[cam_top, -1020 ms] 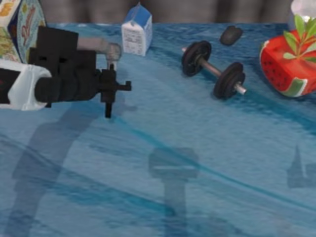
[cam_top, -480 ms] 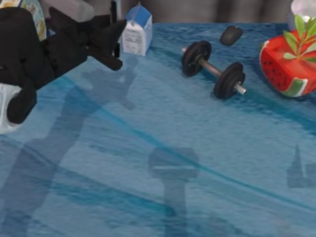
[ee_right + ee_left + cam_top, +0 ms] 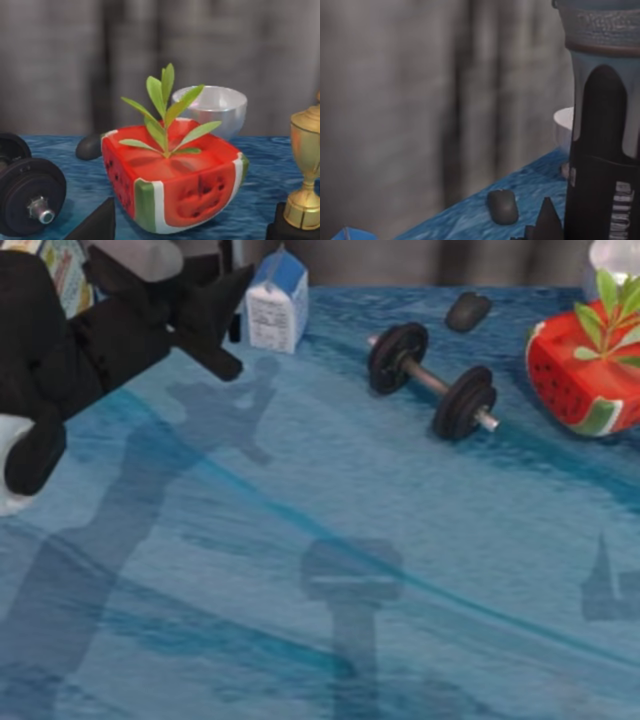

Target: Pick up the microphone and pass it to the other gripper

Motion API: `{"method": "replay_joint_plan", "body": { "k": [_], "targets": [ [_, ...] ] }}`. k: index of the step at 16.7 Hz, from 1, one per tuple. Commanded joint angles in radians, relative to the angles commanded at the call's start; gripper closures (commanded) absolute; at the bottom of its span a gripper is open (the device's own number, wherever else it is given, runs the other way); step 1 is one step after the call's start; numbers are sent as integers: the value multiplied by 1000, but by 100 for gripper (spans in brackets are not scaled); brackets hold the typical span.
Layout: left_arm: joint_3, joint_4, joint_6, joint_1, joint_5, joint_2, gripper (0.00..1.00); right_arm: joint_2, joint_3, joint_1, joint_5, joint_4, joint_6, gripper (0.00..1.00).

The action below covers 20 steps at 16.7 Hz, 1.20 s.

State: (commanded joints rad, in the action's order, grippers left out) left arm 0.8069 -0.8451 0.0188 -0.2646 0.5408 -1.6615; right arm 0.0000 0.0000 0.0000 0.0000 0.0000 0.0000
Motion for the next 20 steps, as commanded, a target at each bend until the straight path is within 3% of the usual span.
{"method": "replay_joint_plan", "body": {
  "k": [3, 10, 12, 20],
  "targets": [
    [-2, 8, 0, -67, -69, 26, 100, 0, 0, 0, 0, 0, 0, 0],
    [-13, 44, -5, -341, -362, 135, 100, 0, 0, 0, 0, 0, 0, 0],
    [-13, 46, -5, -366, -387, 148, 100, 0, 0, 0, 0, 0, 0, 0],
    [-13, 46, -5, -366, -387, 148, 100, 0, 0, 0, 0, 0, 0, 0]
  ]
}}
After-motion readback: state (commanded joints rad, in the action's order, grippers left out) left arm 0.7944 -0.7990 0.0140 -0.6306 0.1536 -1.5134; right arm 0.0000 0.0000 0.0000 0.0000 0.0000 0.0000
